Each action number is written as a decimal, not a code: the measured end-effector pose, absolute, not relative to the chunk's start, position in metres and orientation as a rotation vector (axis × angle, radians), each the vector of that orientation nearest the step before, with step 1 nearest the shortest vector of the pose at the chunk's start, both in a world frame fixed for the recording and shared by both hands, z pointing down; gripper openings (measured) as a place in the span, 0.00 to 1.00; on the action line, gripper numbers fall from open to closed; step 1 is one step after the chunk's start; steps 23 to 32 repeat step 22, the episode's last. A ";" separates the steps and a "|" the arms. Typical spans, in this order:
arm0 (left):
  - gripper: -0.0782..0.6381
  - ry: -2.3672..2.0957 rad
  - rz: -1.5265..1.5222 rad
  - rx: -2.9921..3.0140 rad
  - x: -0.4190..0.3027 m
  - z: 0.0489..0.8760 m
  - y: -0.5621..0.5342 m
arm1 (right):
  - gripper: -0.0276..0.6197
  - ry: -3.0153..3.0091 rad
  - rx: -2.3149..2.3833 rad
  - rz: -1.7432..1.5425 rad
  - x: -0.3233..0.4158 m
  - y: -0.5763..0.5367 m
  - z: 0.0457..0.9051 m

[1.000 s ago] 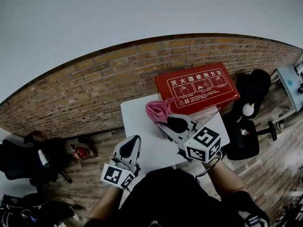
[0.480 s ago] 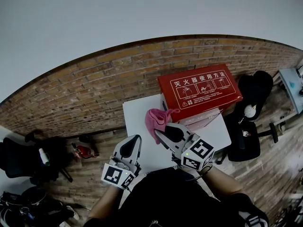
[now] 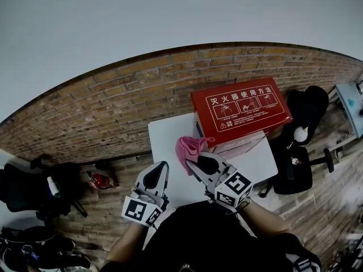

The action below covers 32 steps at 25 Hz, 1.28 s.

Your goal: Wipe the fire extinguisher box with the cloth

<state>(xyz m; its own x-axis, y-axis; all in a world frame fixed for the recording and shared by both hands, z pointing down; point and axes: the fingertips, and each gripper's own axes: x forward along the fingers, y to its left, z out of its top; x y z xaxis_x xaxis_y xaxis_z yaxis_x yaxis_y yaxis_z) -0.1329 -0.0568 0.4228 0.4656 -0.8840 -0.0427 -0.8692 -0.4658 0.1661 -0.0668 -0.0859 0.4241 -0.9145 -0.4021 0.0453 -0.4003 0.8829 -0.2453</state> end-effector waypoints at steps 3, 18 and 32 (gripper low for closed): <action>0.16 -1.555 -0.188 2.580 -0.133 0.424 -0.058 | 0.16 3.044 -0.655 -0.391 -0.066 -0.086 0.428; 0.16 -1.556 -0.203 2.567 -0.131 0.424 -0.060 | 0.16 3.054 -0.656 -0.377 -0.064 -0.081 0.432; 0.16 -1.562 -0.208 2.569 -0.130 0.423 -0.060 | 0.16 3.044 -0.633 -0.368 -0.065 -0.076 0.433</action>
